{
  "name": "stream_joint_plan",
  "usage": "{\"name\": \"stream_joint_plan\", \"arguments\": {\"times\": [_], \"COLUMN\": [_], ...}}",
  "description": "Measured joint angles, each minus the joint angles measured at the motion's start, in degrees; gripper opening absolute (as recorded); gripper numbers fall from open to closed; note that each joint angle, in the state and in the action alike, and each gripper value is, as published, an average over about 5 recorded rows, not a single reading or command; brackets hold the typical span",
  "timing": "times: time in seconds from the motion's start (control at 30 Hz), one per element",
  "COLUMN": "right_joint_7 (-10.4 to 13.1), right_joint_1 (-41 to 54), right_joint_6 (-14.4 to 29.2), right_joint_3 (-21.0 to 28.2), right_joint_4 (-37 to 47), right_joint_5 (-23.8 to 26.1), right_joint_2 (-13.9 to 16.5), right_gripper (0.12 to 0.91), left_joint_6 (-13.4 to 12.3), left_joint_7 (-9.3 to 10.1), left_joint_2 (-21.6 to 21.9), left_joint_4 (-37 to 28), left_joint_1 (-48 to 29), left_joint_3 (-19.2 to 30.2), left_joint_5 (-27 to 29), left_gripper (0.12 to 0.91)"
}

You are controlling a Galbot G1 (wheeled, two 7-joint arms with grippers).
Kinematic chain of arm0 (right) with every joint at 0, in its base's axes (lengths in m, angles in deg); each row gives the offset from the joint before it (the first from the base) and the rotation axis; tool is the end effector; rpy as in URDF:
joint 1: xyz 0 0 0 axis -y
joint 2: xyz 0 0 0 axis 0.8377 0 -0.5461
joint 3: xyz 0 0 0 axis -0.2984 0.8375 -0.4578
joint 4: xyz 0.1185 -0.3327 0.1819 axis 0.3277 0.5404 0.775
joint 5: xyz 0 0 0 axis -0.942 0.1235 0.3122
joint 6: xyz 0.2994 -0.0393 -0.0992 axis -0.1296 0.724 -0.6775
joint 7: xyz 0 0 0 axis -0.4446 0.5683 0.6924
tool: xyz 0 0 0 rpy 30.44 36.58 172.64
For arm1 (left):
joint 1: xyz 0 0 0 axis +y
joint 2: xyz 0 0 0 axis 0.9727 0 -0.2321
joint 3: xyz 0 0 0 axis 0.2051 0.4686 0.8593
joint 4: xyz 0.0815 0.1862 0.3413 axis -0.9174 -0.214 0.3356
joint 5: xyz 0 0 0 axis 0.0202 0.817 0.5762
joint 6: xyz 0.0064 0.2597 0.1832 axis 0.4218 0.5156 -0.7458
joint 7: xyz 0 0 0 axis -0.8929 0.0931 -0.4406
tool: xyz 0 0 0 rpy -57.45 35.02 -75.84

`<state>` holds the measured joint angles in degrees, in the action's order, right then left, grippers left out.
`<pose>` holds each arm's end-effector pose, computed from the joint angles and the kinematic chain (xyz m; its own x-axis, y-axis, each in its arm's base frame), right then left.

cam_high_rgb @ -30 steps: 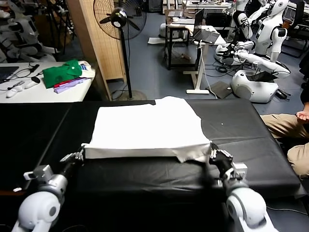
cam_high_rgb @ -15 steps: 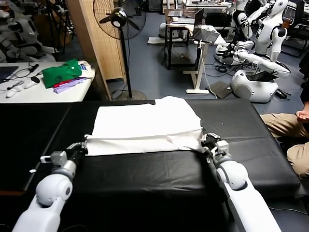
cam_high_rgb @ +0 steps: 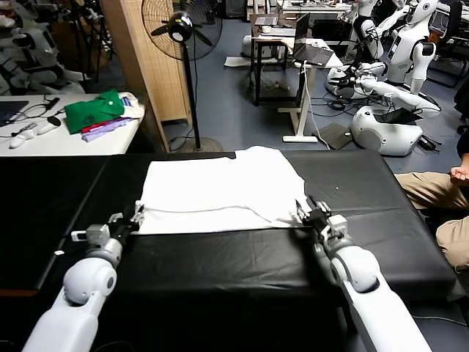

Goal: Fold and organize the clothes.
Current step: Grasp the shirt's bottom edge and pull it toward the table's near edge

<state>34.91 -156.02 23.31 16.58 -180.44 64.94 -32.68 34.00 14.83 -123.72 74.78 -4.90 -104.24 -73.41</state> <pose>0.2522 -0.0911 -0.3522 -0.9204 -0.1763 0.3491 -0.2318 0.9649 -0.1238 0.2641 0.1560 -0.3294 -0.9386 -0.0337 0.3433 -0.0402 0.9991 -0.0118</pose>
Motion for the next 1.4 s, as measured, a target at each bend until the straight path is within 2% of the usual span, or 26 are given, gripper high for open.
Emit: {"name": "stream_joint_plan", "arguments": {"times": [0.13, 0.23, 0.33, 0.4, 0.5, 0.6, 0.73, 0.83, 0.93, 1.03, 1.23, 1.4], "right_joint_7": [0.5, 0.8, 1.4, 2.0, 3.1, 4.5, 6.6, 8.8, 11.0, 12.1, 12.3, 11.5], "right_joint_1": [-0.3, -0.3, -0.3, -0.4, -0.8, -1.5, -3.0, -4.9, -7.6, -11.0, -17.8, -20.5], "right_joint_6": [-0.3, -0.3, -0.3, -0.4, -1.3, -3.2, -6.6, -9.3, -12.4, -15.5, -19.6, -20.6], "right_joint_3": [0.3, 0.5, 0.7, 0.7, 0.7, 0.4, -0.4, -1.3, -2.3, -3.4, -5.9, -6.1], "right_joint_4": [0.3, 0.6, 0.9, 0.9, 0.4, -0.9, -4.0, -7.6, -11.7, -15.7, -22.3, -23.9], "right_joint_5": [-0.2, -0.2, -0.3, -0.4, -1.4, -3.8, -7.3, -8.9, -9.3, -9.3, -9.2, -7.6], "right_joint_2": [-0.7, -1.1, -1.3, -1.4, -1.5, -1.3, -0.2, 0.5, 0.8, 0.7, 1.1, 1.0], "right_gripper": [0.769, 0.654, 0.493, 0.376, 0.213, 0.127, 0.121, 0.121, 0.121, 0.121, 0.121, 0.121], "left_joint_6": [1.0, 1.7, 2.5, 3.2, 4.1, 4.4, 4.3, 4.5, 5.2, 6.1, 7.4, 8.1], "left_joint_7": [0.05, -0.08, -0.80, -1.41, -2.23, -2.06, -0.29, 0.34, 0.41, 0.42, 0.55, 0.63], "left_joint_2": [-0.1, -0.2, 0.0, 0.1, 0.3, 0.4, 0.6, 1.3, 2.4, 3.8, 6.9, 8.2], "left_joint_4": [1.1, 1.1, 0.8, 0.5, 0.0, -0.3, 0.4, 2.0, 4.5, 7.5, 13.6, 17.5], "left_joint_1": [1.7, 2.9, 3.7, 3.8, 3.7, 3.8, 4.8, 6.4, 8.7, 11.4, 18.0, 23.8], "left_joint_3": [-1.2, -2.1, -2.8, -2.9, -3.0, -3.0, -3.3, -3.9, -4.8, -5.7, -7.4, -8.9], "left_joint_5": [-3.7, -6.3, -8.2, -9.4, -10.6, -9.9, -6.3, -4.2, -3.6, -4.1, -4.2, -3.7], "left_gripper": [0.798, 0.798, 0.767, 0.693, 0.529, 0.378, 0.183, 0.127, 0.127, 0.127, 0.127, 0.127]}}
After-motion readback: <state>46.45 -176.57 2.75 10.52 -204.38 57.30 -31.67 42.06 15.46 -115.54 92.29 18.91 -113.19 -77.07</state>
